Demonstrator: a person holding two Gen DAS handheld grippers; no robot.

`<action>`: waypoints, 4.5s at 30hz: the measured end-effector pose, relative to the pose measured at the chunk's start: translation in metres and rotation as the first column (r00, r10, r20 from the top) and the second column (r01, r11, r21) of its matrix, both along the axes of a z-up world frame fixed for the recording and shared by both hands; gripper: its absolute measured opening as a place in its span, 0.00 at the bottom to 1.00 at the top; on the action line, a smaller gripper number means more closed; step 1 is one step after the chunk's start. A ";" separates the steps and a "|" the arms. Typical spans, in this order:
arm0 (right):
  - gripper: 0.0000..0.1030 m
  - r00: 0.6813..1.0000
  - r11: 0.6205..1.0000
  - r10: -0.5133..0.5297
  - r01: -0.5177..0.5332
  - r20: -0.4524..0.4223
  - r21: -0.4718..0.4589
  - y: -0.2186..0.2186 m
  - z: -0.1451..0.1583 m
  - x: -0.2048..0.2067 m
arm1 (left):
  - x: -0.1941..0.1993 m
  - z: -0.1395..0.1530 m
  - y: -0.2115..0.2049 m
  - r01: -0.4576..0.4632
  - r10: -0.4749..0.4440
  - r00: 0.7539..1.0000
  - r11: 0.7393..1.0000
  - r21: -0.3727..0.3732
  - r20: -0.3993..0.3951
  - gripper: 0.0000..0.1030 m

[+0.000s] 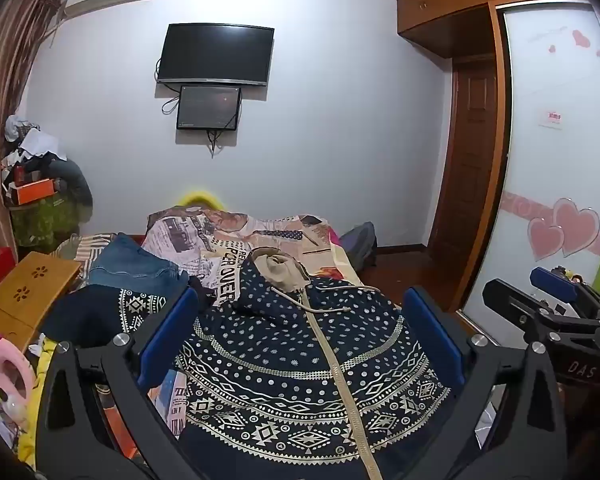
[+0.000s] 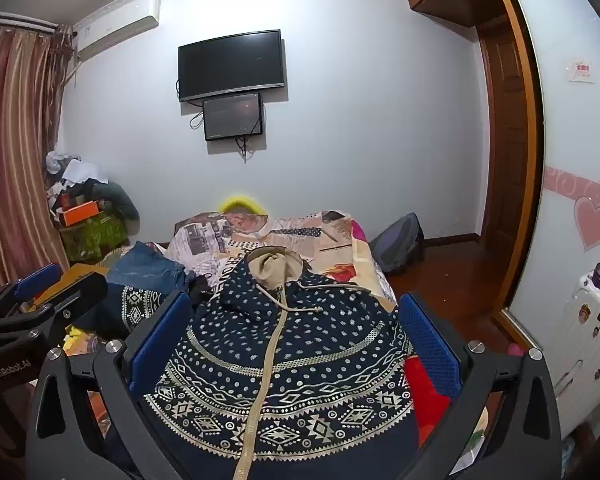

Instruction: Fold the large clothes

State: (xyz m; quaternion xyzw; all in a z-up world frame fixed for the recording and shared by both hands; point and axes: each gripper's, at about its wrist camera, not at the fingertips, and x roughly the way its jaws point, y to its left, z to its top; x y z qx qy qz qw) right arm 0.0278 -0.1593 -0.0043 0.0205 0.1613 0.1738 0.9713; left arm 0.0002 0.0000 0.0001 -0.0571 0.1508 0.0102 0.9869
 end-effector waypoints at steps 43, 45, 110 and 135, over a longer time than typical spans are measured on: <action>1.00 1.000 1.000 0.002 -0.002 -0.001 -0.012 0.008 -0.005 -0.001 | 0.007 -0.011 0.006 -0.024 0.024 1.000 1.000 0.003 -0.005 1.00; 1.00 1.000 1.000 0.002 -0.002 -0.002 -0.012 0.006 -0.003 0.000 | 0.007 -0.010 0.005 -0.025 0.025 1.000 1.000 0.003 -0.005 1.00; 1.00 0.992 0.996 -0.016 0.005 -0.124 -0.087 0.039 -0.022 0.087 | 0.088 -0.074 0.237 -0.413 0.389 0.896 0.907 -0.081 -0.215 1.00; 1.00 0.922 0.983 -0.046 -0.027 -0.385 -0.181 0.084 -0.088 0.155 | 0.102 -0.288 0.486 -0.562 0.244 0.827 0.401 -0.723 -0.507 0.87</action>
